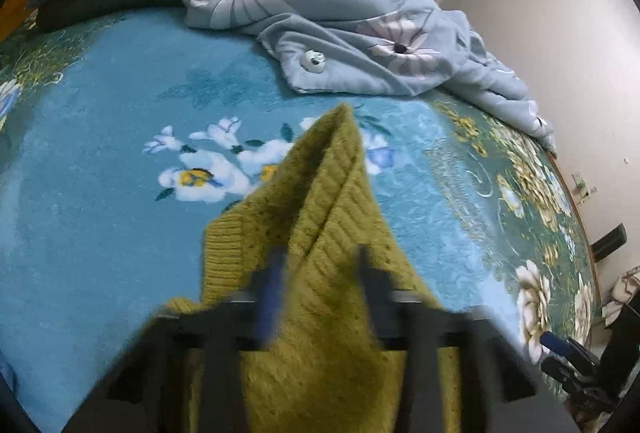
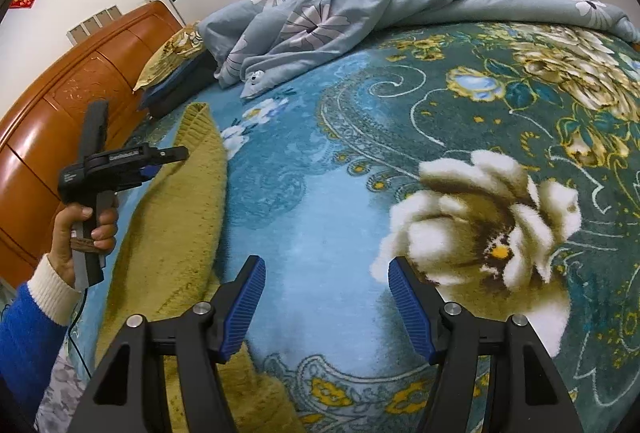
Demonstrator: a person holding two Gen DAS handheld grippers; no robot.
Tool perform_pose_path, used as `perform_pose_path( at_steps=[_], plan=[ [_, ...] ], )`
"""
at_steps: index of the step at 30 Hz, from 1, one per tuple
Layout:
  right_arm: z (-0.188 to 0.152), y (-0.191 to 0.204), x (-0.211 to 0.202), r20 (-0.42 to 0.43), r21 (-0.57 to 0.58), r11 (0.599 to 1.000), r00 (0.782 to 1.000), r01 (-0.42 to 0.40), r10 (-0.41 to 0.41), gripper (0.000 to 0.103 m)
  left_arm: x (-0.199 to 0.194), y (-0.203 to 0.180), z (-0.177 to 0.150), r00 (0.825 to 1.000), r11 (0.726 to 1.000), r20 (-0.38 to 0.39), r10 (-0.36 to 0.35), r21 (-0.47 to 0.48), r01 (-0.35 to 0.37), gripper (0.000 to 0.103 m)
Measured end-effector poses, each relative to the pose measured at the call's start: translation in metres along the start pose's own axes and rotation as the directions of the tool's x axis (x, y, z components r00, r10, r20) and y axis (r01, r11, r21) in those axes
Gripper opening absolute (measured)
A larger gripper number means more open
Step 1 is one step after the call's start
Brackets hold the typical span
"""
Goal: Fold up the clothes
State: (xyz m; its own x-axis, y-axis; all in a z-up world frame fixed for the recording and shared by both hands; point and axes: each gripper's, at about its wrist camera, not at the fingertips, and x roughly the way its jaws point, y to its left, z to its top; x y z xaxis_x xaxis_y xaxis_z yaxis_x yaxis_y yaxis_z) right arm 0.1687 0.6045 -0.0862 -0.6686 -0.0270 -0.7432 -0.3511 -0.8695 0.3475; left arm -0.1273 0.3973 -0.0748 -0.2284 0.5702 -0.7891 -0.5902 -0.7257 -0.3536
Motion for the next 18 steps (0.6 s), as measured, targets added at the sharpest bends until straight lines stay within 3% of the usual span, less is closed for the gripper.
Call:
perform_pose_path(
  at_steps=[4,10,13,18],
  plan=[
    [-0.002,0.000,0.000,0.002,0.018,1.000,1.000,-0.011,0.011,0.068,-0.030,-0.002,-0.007,0.995,0.997,0.072,-0.070,-0.028,0.072,0.007],
    [-0.004,0.010,-0.010,0.020,0.002,1.000,1.000,-0.014,0.014,0.068,-0.123,0.027,-0.039,0.961,0.984,0.230,-0.154,-0.055,0.171,0.007],
    [-0.006,0.016,-0.013,0.025,-0.002,1.000,0.999,-0.026,0.026,0.068,-0.164,0.058,-0.075,0.953,0.986,0.278,-0.122,-0.078,0.149,0.007],
    [-0.007,0.033,-0.007,0.005,-0.042,0.998,0.999,-0.043,0.044,0.068,-0.185,0.117,-0.143,0.972,0.981,0.235,-0.031,-0.178,0.075,0.007]
  ],
)
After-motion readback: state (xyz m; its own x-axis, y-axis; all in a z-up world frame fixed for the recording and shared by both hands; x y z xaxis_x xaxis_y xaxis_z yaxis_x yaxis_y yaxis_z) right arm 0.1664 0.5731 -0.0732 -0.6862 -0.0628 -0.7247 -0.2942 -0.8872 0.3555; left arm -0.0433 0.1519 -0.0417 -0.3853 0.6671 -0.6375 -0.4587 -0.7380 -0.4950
